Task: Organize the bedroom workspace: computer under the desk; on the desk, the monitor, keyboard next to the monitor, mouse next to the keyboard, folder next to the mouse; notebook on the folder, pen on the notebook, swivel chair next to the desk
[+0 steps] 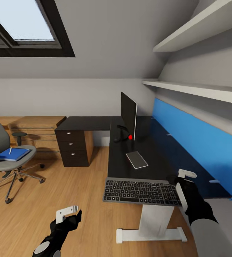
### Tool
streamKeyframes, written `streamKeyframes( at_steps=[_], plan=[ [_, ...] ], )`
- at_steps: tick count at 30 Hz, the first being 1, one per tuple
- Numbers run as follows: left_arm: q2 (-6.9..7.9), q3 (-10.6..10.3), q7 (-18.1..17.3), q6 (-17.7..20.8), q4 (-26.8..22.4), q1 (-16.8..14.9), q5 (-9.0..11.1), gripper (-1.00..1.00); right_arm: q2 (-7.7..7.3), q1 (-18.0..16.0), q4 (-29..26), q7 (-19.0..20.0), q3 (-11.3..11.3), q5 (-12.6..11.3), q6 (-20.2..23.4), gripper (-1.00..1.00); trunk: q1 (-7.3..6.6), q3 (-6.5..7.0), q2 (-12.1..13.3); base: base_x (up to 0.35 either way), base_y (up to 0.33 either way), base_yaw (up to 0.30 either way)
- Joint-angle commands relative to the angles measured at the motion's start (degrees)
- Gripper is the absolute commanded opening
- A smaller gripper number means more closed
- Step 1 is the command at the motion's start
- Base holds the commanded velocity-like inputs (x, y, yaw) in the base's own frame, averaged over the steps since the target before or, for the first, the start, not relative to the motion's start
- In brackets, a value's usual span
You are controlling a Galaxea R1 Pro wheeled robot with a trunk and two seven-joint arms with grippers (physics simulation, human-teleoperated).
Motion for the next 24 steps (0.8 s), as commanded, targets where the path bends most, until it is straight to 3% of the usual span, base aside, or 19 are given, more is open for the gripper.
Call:
streamKeyframes(
  at_steps=[1, 10, 24],
  plan=[
    [0.01, -0.1, 0.5, 0.2, -0.1, 0.0, 0.6, 1.0, 0.16, 0.0, -0.1, -0.2, 0.1, 0.0, 0.3, 1.0, -0.03, -0.05, 0.0, -0.332, 0.0, 0.0],
    [0.03, 0.0, 0.5, 0.2, -0.1, 0.0, 0.6, 1.0, 1.57, -0.1, 0.0, -0.3, 0.2, 0.2, 0.4, 1.0, -0.03, -0.05, 0.0, -0.314, 0.044, 0.0],
    [0.07, 0.0, 0.5, 0.2, 0.0, 0.0, 0.6, 1.0, 1.38, -0.1, 0.2, 0.0, -0.5, -0.7, -0.3, 1.0, -0.03, -0.05, 0.0, -0.035, 0.009, 0.0]
  ],
)
